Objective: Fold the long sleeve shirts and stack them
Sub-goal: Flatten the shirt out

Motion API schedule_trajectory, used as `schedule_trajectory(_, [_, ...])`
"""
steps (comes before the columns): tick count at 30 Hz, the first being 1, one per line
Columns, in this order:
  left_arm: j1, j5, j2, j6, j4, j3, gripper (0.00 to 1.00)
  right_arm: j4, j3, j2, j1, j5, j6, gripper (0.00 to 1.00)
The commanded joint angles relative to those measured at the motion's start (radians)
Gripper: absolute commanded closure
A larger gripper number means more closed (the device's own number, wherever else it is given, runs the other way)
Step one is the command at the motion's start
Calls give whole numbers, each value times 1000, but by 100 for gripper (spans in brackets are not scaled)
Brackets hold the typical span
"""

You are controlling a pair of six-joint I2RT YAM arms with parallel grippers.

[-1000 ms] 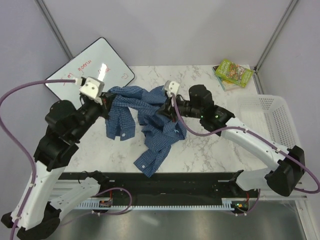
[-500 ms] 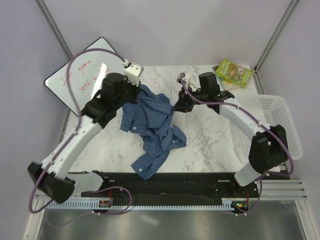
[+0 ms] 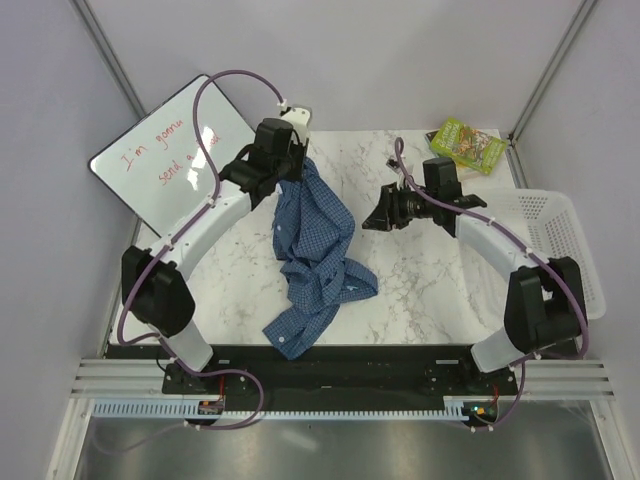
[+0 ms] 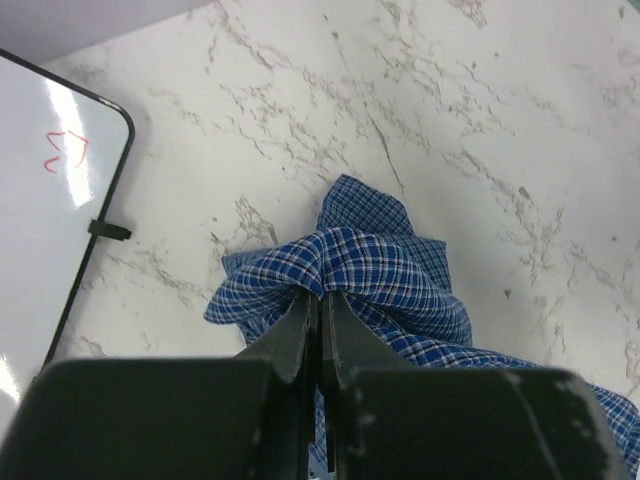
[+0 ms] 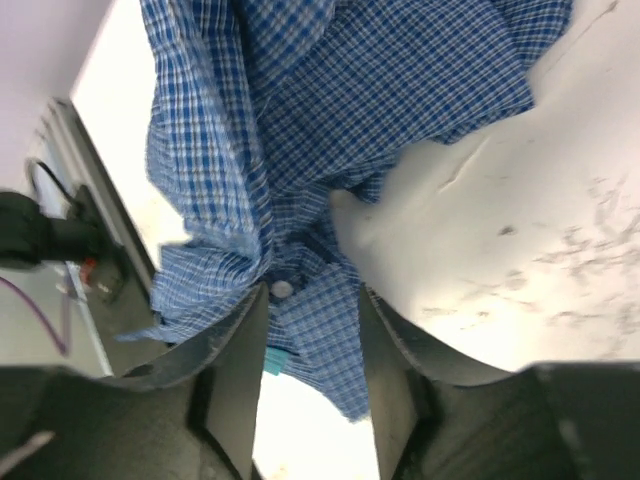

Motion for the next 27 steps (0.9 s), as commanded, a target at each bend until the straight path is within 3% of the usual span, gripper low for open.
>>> schedule_trajectory(1, [11,-80,-25,8,69,63,98,238,-110,-116,5,-20,270,53])
schedule_trajectory(5, [23,-114,-19,15,70,82,98,391,-196,-196,36,51,454,50])
schedule_trajectory(9, [25,-139,-23,15,72,94,98,320,-118,-176,157,212,456,54])
schedule_trajectory(15, [25,-170,-36,32,85,108,98,230,-25,-80,200,352,494,61])
schedule_trajectory(20, [31,-205,-60,51,130,106,98,200,2,-64,222,391,483,59])
schedule_trajectory(24, [54,-232,-74,90,168,106,98,200,-21,-81,234,327,468,47])
schedule_trajectory(27, [86,-237,-71,95,171,125,98,230,-81,-133,258,254,457,44])
